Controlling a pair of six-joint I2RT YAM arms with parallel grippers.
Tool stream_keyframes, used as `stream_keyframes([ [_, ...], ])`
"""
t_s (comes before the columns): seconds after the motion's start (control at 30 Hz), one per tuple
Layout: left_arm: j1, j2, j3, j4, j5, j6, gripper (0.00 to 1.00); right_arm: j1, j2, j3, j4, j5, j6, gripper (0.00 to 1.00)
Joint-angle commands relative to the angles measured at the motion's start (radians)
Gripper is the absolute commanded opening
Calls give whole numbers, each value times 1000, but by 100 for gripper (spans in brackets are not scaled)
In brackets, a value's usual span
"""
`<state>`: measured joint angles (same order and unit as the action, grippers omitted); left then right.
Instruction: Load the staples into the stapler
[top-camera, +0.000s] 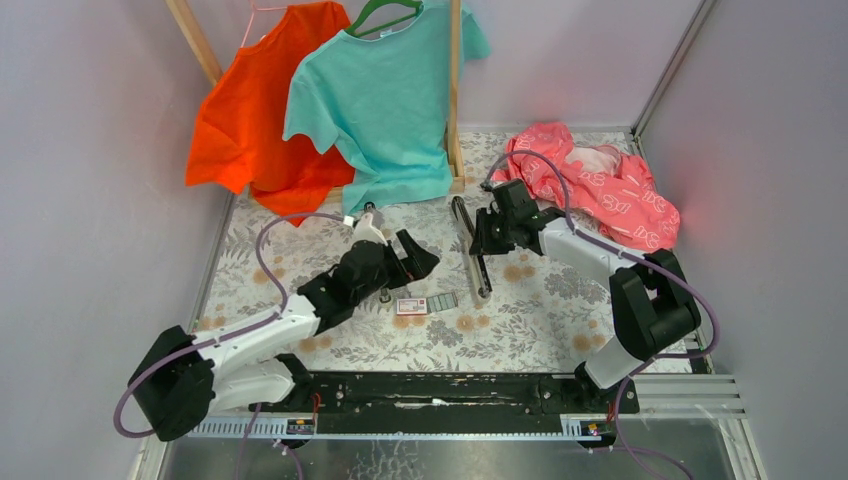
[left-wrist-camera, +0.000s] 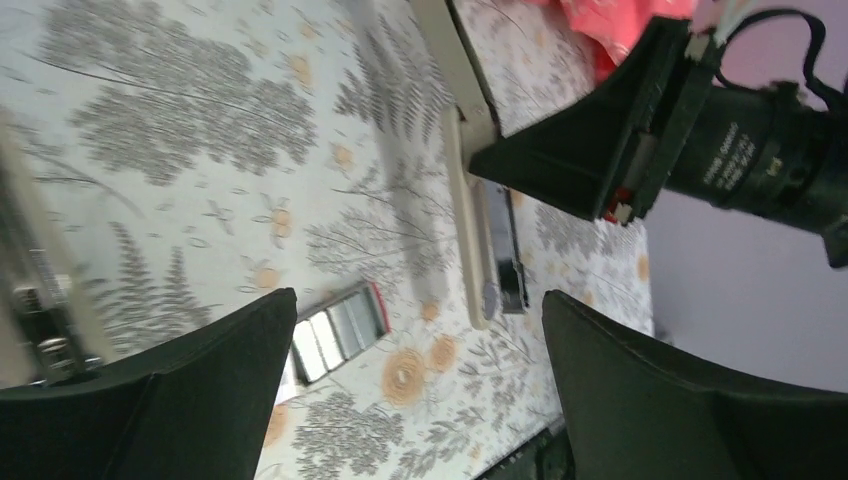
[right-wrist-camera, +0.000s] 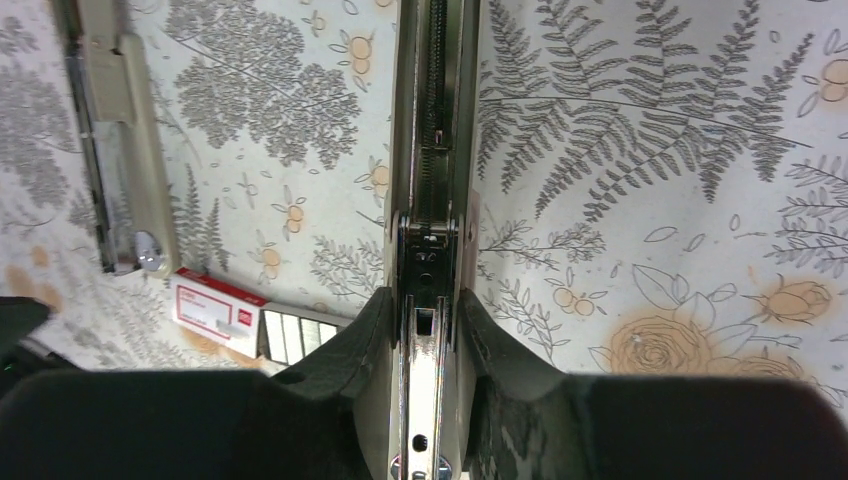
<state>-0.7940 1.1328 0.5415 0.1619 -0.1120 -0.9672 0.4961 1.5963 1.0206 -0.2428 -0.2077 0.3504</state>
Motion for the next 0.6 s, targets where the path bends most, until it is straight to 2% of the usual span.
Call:
stream_keyframes([
  [0.0,24,-59,69,-255,-189,84,100,40,14,85,7,103,-41,0],
  [0.33,50,-83,227,-626,-384,32,100,101,135,158,-42,273,-23,0],
  [0.57,51,-73,269,-693,-370,51,100,104,196,156,-37,306,-6,0],
])
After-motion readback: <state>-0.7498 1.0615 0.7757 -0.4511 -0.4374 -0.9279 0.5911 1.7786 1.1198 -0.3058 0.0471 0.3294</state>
